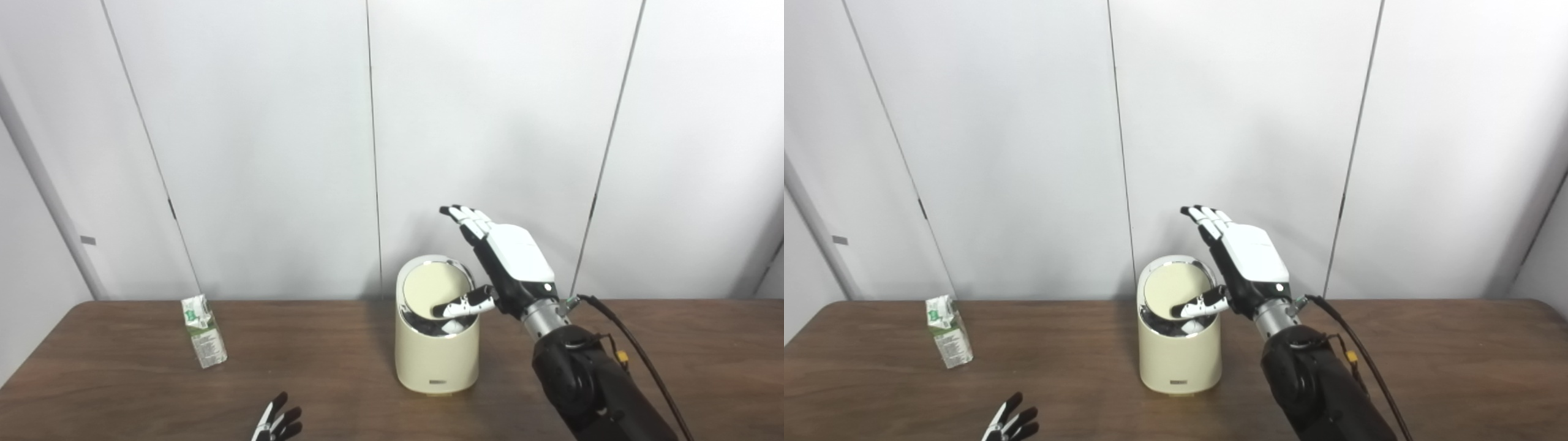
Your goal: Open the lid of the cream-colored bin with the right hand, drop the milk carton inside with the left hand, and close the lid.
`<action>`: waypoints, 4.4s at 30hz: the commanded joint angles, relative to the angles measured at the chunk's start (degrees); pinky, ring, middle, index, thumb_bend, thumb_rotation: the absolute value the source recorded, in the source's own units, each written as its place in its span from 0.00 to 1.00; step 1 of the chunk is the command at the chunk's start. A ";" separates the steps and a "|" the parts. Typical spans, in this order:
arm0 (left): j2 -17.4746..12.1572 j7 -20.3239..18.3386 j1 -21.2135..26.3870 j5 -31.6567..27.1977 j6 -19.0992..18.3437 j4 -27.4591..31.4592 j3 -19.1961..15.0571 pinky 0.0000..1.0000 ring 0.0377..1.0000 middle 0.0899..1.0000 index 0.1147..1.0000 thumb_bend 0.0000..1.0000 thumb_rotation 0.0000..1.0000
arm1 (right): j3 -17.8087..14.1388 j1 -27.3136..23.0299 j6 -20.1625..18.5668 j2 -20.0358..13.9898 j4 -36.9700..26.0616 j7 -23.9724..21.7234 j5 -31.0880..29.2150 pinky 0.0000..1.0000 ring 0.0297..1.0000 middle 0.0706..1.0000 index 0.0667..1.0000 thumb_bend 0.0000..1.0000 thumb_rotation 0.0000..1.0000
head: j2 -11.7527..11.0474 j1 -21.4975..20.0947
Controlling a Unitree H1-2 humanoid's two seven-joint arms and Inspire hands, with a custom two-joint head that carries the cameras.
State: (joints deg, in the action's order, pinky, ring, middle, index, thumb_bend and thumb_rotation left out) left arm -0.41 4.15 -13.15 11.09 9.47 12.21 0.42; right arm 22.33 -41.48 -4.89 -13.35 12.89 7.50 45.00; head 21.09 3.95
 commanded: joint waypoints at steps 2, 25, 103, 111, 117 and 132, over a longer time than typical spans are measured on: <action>2.05 1.08 -4.41 0.15 0.36 -1.58 0.84 0.78 0.85 0.88 1.00 0.24 0.38 | -0.08 -1.18 -0.84 -0.93 -0.01 -1.66 2.00 0.88 0.94 0.95 0.93 0.98 0.10 | -0.03 0.08; 1.60 0.04 -5.45 -3.07 0.16 -0.40 0.93 0.76 0.86 0.89 0.99 0.23 0.43 | -16.49 3.74 -11.47 0.23 -17.18 -7.94 -11.16 0.67 0.81 0.87 0.90 0.66 0.34 | 0.94 -0.39; 1.03 -0.01 -5.14 -3.10 -0.36 -0.47 0.55 0.80 0.88 0.91 1.00 0.23 0.44 | -13.58 1.13 -7.69 -0.33 -6.19 -6.94 -13.61 0.73 0.85 0.89 0.92 0.66 0.38 | 1.42 -0.88; 1.06 0.08 -5.37 -3.49 0.10 -0.34 0.48 0.79 0.87 0.90 1.00 0.23 0.41 | -20.07 7.75 -13.04 -1.18 -13.67 -10.29 -21.26 0.73 0.85 0.88 0.90 0.67 0.46 | 1.98 -0.77; 0.53 -0.20 -5.54 -4.05 -0.44 0.61 0.07 0.80 0.86 0.90 0.99 0.23 0.42 | -25.87 17.21 -13.62 -0.30 -19.49 -13.17 -31.62 0.84 0.88 0.89 0.89 0.69 0.50 | 2.90 -0.83; -0.83 -1.26 -6.22 -5.05 -0.87 3.00 -1.60 0.82 0.86 0.89 0.98 0.28 0.45 | -28.17 36.69 -1.90 3.48 -27.29 -12.19 -41.03 0.85 0.90 0.96 0.96 0.55 0.74 | 8.36 -2.73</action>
State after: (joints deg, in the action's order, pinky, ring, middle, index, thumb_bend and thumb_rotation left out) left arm -0.59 3.11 -14.19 6.07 7.83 13.54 -1.14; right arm -5.76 -4.21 -10.80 -8.81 -13.41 -5.10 3.45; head 29.09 1.23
